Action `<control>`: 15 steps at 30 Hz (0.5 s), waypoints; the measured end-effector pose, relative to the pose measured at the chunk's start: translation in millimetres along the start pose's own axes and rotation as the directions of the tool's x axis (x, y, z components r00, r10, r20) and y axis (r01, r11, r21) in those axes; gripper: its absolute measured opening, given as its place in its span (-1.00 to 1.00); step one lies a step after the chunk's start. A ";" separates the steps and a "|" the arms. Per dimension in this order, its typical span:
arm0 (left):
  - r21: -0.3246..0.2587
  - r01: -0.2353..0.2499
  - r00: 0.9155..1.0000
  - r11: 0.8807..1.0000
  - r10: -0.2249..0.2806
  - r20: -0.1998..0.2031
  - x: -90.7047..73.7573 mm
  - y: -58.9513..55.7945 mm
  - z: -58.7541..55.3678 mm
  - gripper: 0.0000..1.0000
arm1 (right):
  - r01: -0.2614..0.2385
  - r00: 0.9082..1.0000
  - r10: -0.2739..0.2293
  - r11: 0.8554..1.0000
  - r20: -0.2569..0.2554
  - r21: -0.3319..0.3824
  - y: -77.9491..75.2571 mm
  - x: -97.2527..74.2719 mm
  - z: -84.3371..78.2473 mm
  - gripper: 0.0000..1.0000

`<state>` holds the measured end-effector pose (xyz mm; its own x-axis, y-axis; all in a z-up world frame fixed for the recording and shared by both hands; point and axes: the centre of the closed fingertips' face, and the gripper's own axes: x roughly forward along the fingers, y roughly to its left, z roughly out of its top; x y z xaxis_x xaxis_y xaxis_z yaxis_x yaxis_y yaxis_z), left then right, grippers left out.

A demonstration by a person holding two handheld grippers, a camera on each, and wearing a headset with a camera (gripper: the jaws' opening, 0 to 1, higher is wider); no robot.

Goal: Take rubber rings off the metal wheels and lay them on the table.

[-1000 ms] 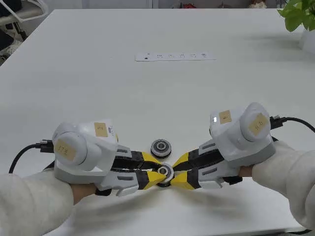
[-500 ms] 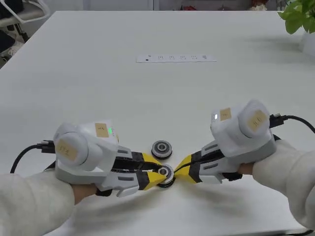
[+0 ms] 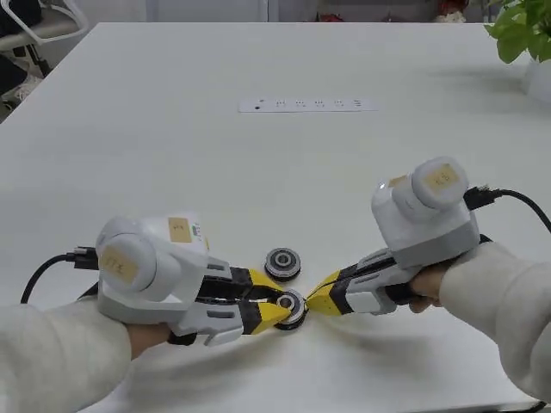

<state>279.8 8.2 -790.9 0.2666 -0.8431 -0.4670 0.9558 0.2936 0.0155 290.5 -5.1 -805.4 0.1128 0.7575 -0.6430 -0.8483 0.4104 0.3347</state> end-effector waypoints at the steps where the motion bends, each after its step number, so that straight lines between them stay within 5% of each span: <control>1: 0.000 0.001 1.000 1.000 -0.001 0.000 0.0 -0.1 0.0 -0.72 | -0.003 1.000 0.003 1.000 0.002 0.020 0.9 -0.1 0.0 -1.00; 15: 0.011 0.008 1.000 1.000 -0.008 0.004 0.9 -1.7 0.6 -0.72 | -0.056 0.997 0.047 0.979 0.055 0.194 3.0 -2.2 4.2 -1.00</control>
<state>278.5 6.6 -790.8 0.2590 -0.8473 -0.4637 0.9593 0.2816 0.0214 289.9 -3.4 -800.2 0.1011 0.8024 -0.5882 -0.7369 0.4576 0.4976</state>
